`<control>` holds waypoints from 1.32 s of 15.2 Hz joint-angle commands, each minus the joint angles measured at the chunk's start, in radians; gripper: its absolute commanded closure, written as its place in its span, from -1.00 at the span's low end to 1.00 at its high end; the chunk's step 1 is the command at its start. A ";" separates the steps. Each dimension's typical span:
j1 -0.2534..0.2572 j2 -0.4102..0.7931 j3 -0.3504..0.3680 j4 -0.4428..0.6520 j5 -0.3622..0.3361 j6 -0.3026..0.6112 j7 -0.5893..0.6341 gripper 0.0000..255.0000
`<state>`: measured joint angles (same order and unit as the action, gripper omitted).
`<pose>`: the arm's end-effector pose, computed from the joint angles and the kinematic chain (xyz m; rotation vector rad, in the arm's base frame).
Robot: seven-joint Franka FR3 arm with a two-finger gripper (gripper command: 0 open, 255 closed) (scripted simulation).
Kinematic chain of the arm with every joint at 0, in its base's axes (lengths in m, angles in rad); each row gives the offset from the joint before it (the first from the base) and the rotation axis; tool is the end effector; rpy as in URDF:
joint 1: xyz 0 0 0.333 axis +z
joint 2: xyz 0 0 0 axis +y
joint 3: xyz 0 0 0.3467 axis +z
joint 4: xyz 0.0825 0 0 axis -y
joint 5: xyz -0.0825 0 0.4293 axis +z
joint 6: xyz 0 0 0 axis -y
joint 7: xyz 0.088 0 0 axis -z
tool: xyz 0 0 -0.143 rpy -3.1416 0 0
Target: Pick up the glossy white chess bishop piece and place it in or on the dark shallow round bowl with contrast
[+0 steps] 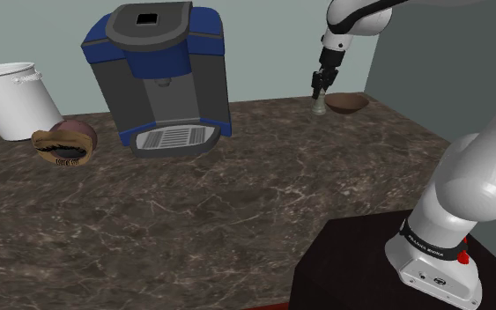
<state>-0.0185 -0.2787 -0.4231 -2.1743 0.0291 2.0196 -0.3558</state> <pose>0.4726 -0.2313 0.4862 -3.0393 0.1342 -0.2221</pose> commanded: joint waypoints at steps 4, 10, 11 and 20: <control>0.000 -0.012 0.006 0.057 -0.005 -0.067 0.010 1.00; 0.002 -0.015 0.011 0.134 -0.006 -0.147 0.020 1.00; 0.002 -0.015 0.012 0.148 -0.006 -0.160 0.021 1.00; -0.032 0.044 -0.078 0.289 0.009 -0.257 -0.106 1.00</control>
<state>-0.0438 -0.2467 -0.4845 -1.8984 0.0347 1.7667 -0.4362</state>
